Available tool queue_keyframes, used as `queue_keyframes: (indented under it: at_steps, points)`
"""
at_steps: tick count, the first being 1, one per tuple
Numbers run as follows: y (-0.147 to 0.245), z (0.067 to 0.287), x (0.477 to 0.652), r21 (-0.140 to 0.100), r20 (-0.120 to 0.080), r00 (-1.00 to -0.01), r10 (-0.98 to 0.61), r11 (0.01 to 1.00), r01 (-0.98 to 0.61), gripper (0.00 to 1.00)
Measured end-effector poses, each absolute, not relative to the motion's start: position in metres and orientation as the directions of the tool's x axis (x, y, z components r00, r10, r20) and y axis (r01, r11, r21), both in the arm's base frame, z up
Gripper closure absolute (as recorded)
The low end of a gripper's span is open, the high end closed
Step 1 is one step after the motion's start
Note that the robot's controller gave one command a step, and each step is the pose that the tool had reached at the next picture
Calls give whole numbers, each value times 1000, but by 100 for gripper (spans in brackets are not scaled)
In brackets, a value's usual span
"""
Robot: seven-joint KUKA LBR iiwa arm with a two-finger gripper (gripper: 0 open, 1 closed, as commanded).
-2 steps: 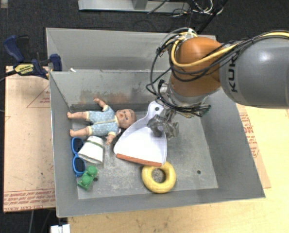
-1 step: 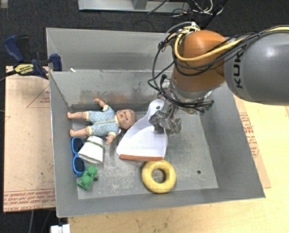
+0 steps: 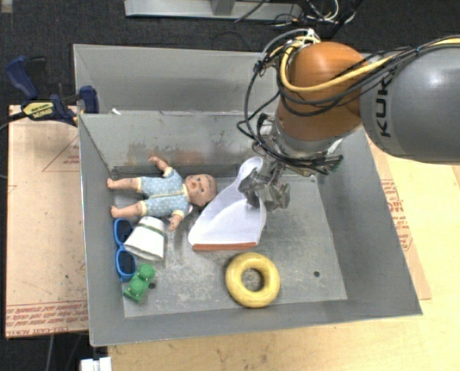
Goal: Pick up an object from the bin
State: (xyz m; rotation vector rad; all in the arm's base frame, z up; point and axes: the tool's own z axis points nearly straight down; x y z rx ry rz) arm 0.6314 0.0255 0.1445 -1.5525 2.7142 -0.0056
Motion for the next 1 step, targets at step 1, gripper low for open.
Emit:
queue_keyframes:
  at_steps: [1]
  points:
    - [26, 150, 631, -8, -10, -507, -862, 508, -862, 100]
